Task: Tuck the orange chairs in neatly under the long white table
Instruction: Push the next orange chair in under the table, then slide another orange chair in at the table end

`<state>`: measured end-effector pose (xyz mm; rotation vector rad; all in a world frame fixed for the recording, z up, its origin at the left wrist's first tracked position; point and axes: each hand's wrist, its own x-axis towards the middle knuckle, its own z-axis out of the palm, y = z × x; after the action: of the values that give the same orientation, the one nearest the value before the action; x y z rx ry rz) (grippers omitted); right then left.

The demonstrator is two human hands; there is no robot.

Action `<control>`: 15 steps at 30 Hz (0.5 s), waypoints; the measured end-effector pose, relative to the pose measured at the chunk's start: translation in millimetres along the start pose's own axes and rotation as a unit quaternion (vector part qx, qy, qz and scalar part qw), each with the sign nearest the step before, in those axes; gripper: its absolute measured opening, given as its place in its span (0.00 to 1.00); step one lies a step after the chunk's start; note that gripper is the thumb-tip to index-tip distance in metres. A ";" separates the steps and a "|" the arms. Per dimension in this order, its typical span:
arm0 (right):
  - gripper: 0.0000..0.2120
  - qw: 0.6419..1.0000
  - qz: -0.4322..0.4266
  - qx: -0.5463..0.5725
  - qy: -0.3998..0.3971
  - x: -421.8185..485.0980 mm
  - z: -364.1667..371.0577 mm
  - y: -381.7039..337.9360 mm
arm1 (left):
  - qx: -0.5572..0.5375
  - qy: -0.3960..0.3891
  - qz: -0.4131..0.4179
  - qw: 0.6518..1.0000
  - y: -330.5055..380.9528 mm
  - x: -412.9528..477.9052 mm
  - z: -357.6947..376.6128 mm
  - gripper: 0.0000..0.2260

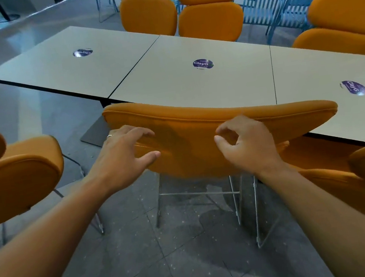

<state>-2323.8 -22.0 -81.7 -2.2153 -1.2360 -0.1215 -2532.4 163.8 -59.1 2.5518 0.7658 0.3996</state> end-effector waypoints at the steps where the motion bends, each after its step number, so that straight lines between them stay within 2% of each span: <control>1: 0.08 1.000 0.002 0.003 -0.026 -3.3 6.7 -7.7 | 0.000 0.000 -0.001 1.000 -8.2 -7.1 -3.8 0.21; 6: 0.05 0.993 0.020 0.017 -0.113 -26.4 49.0 -54.8 | 0.010 -0.010 -0.016 1.000 -65.5 -51.1 -32.4 0.19; 15: 0.03 0.980 0.048 0.035 -0.190 -61.1 140.3 -164.9 | 0.002 -0.033 -0.047 0.998 -189.2 -125.0 -95.2 0.17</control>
<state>-2518.4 72.2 -143.8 -2.2997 -1.2996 0.3961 -2754.8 264.6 -88.0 2.5073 0.8579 0.2822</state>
